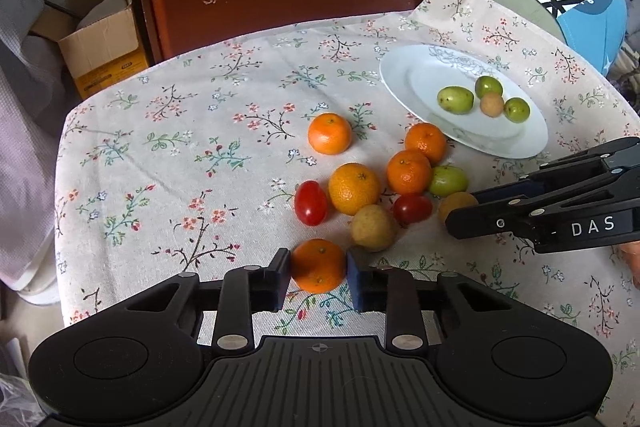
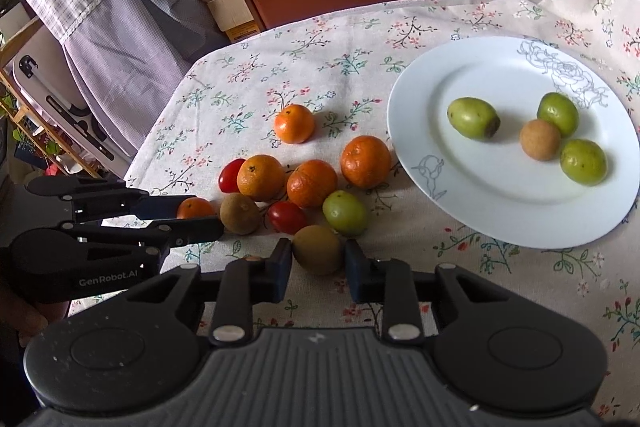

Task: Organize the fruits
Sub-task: 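Grasp a tangerine with the left gripper while the right gripper grasps a brown kiwi, then carry the tangerine and brown kiwi onto the white plate and open both grippers, then withdraw both open grippers from the plate toward the fruit cluster, then grasp a brown kiwi with the left gripper while the right gripper grasps a green fruit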

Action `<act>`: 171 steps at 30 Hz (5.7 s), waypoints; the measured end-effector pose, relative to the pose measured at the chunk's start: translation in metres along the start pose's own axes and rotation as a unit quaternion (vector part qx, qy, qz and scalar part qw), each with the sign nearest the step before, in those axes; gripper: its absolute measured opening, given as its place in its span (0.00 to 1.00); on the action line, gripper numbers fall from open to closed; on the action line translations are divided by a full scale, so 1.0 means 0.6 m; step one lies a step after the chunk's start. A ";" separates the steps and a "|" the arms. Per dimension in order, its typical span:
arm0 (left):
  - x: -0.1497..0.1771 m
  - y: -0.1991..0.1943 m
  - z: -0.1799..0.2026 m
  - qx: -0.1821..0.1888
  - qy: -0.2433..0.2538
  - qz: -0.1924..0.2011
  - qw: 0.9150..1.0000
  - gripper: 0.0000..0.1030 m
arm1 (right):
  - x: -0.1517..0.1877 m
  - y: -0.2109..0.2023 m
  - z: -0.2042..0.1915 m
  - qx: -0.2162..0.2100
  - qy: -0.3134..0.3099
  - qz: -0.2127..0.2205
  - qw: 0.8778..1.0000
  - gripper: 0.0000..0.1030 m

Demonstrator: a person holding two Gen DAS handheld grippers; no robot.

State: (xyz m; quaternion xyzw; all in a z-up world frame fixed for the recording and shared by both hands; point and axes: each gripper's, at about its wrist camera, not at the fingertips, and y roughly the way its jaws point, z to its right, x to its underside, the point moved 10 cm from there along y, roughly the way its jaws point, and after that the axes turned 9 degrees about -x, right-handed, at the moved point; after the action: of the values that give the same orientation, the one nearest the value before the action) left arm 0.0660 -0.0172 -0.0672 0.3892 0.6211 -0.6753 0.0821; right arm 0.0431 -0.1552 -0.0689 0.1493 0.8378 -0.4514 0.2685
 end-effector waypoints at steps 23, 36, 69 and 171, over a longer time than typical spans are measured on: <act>-0.058 -0.038 0.009 0.000 -0.028 0.034 0.999 0.26 | -0.026 -0.028 -0.009 -0.021 0.012 0.027 0.999 0.27; -0.124 -0.052 0.063 0.034 -0.047 0.073 0.996 0.26 | -0.094 -0.093 0.035 -0.002 0.043 0.096 0.994 0.27; -0.174 0.044 0.233 0.090 -0.030 0.052 0.994 0.26 | -0.110 -0.170 0.235 0.115 0.223 0.156 0.955 0.27; -0.025 0.020 0.053 -0.006 -0.020 -0.023 1.000 0.36 | -0.028 -0.004 0.027 0.014 -0.012 0.032 0.999 0.23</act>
State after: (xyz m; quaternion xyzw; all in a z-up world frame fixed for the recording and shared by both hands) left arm 0.0700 -0.0540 -0.0697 0.3603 0.6319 -0.6814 0.0812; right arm 0.0606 -0.1698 -0.0649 0.1741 0.8230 -0.4561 0.2906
